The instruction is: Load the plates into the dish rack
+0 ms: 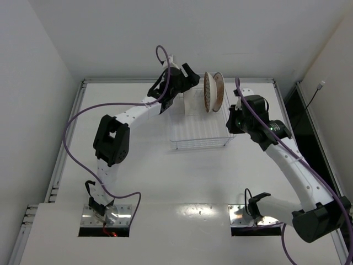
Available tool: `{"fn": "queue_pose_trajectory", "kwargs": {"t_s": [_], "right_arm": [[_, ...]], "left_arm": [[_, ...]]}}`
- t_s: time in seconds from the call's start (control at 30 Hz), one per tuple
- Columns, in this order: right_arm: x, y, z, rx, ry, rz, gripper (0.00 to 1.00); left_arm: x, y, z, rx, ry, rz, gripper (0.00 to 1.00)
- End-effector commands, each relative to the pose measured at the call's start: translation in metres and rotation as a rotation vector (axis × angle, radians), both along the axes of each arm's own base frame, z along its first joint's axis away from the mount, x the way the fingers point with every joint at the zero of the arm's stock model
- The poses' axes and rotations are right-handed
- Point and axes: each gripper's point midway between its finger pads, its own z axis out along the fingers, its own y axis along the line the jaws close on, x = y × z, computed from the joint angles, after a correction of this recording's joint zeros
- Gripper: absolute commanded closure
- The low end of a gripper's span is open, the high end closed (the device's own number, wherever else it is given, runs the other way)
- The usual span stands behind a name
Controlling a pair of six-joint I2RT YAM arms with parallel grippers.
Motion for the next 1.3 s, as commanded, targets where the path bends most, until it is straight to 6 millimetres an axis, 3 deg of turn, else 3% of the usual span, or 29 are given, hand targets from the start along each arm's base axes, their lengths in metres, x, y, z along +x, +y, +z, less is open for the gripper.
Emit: {"fn": "queue_pose_trajectory", "kwargs": {"t_s": [0.0, 0.07, 0.17, 0.4, 0.53, 0.57, 0.6, 0.63, 0.7, 0.83, 0.93, 0.97, 1.03, 1.07, 1.13, 1.17, 1.2, 1.27], "right_arm": [[0.002, 0.000, 0.013, 0.008, -0.034, 0.008, 0.97], [0.002, 0.000, 0.013, 0.008, -0.034, 0.008, 0.91], [0.001, 0.001, 0.015, 0.013, -0.032, 0.016, 0.89], [-0.001, 0.000, 0.020, 0.009, -0.043, 0.021, 0.89], [-0.001, -0.005, 0.024, -0.012, -0.048, 0.009, 0.70], [-0.004, -0.006, 0.026, -0.011, -0.049, 0.009, 0.52], [-0.003, -0.008, 0.026, -0.019, -0.052, -0.002, 0.45], [-0.004, -0.011, 0.025, -0.029, -0.046, -0.012, 0.33], [-0.005, -0.013, 0.026, -0.038, -0.045, -0.022, 0.26], [-0.010, -0.017, 0.027, -0.053, -0.023, -0.030, 0.17], [-0.013, -0.018, 0.028, -0.049, -0.009, -0.036, 0.11], [-0.013, -0.018, 0.027, -0.049, -0.009, -0.036, 0.11], [-0.016, -0.017, 0.025, -0.048, 0.004, -0.028, 0.08], [-0.018, -0.018, 0.023, -0.052, 0.015, -0.028, 0.08], [-0.021, -0.019, 0.023, -0.052, 0.014, -0.028, 0.07], [-0.022, -0.022, 0.021, -0.064, 0.024, -0.037, 0.07], [-0.026, -0.023, 0.017, -0.071, 0.044, -0.037, 0.07], [-0.028, -0.025, 0.016, -0.081, 0.051, -0.045, 0.07]], "left_arm": [[-0.005, -0.005, 0.043, -0.077, -0.075, -0.014, 0.27], [-0.005, -0.005, 0.050, -0.082, -0.082, -0.014, 0.27], [-0.005, -0.004, 0.042, -0.071, -0.064, -0.014, 0.27], [-0.011, 0.001, 0.051, -0.074, -0.073, -0.005, 0.26], [-0.016, 0.005, 0.065, -0.048, -0.102, -0.010, 0.21], [-0.018, 0.007, 0.068, -0.039, -0.109, -0.012, 0.20], [-0.023, 0.011, 0.080, -0.024, -0.137, -0.015, 0.19], [-0.025, 0.016, 0.084, -0.013, -0.148, -0.003, 0.10], [-0.031, 0.026, 0.099, 0.022, -0.186, 0.016, 0.00], [-0.040, 0.042, 0.116, 0.090, -0.215, 0.043, 0.00], [-0.049, 0.052, 0.110, 0.169, -0.195, 0.042, 0.00], [-0.061, 0.056, 0.119, 0.181, -0.199, 0.041, 0.00], [-0.076, 0.059, 0.115, 0.247, -0.210, 0.016, 0.00], [-0.089, 0.072, 0.132, 0.264, -0.235, 0.049, 0.00], [-0.111, 0.075, 0.125, 0.333, -0.247, 0.034, 0.00], [-0.120, 0.084, 0.125, 0.360, -0.246, 0.063, 0.00], [-0.142, 0.090, 0.129, 0.373, -0.263, 0.058, 0.00], [-0.160, 0.106, 0.129, 0.413, -0.274, 0.071, 0.00]]}}
